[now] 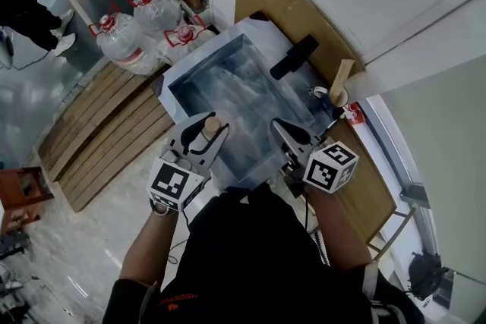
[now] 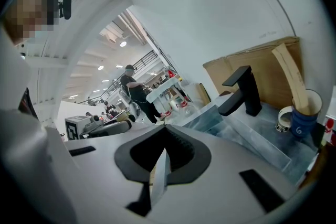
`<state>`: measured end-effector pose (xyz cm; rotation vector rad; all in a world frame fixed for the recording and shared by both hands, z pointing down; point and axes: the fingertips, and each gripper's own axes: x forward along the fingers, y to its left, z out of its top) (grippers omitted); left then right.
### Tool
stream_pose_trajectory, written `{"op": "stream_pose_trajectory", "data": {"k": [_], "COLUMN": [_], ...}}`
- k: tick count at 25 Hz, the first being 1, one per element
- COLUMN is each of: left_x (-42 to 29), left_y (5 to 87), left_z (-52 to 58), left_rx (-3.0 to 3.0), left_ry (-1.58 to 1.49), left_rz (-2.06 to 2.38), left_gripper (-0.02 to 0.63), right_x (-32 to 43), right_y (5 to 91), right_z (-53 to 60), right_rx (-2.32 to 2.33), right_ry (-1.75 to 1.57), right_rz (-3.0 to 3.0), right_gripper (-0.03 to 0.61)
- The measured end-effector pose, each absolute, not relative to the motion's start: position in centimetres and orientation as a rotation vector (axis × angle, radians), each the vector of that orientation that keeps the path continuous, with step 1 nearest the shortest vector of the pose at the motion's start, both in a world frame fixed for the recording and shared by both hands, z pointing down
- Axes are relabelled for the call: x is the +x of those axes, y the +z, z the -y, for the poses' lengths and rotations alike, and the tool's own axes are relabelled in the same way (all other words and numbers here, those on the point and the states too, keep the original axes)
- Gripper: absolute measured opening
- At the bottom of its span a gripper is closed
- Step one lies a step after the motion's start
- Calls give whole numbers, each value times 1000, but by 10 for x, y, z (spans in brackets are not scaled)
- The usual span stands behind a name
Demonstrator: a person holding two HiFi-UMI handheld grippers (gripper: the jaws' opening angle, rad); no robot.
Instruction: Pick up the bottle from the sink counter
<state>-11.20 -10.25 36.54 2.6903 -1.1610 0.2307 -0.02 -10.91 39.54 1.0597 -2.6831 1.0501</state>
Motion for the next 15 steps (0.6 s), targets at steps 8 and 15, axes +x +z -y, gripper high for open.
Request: {"op": "stream_pose_trajectory", "data": {"k": [8,15], "left_x": [-106,-98], "left_y": [369,367], "left_z": [104,110], "left_rx": [2721,2705], "left_ry": [229,229], "left_rz": [1148,1134], "left_gripper": [147,147], "right_x": [1,7], "right_y": [397,398], "right_z": [109,115], "right_rx": [1044,1047], "right_ry": [1052,1053], "right_rz": [2678,2673], "right_gripper": [3,3]}}
